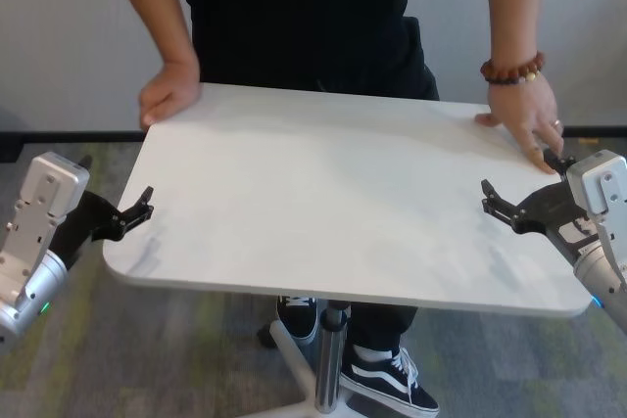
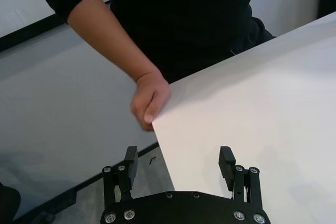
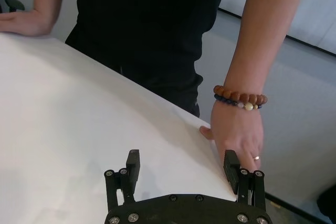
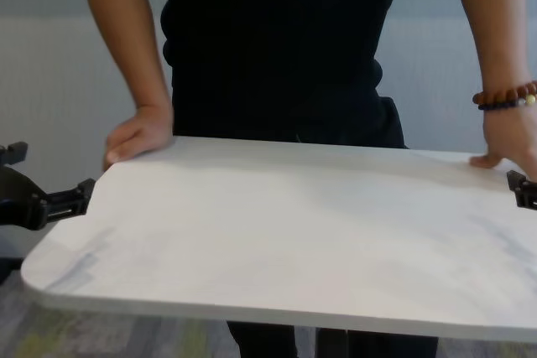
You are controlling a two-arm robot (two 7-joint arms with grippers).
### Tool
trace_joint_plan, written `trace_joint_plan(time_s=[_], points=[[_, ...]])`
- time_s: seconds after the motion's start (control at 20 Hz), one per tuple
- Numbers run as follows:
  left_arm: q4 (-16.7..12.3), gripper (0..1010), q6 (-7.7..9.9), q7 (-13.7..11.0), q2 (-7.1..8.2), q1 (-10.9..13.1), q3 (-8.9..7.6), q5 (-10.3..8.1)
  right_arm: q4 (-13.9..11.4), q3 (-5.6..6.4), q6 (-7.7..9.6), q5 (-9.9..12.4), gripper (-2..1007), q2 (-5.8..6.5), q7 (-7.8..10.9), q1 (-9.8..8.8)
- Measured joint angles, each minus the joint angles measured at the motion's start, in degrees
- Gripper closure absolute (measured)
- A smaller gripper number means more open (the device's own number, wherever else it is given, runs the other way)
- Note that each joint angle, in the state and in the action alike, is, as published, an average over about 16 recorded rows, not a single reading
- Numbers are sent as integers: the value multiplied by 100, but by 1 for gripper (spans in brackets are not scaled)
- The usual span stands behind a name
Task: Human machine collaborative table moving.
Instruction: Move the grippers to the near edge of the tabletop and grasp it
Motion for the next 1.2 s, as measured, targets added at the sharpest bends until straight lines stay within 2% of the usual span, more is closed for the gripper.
trace_joint_plan(time_s=[1.2], points=[[0,8,0,0,0,0,0,0,0,0,0,0,4,0,0,0]])
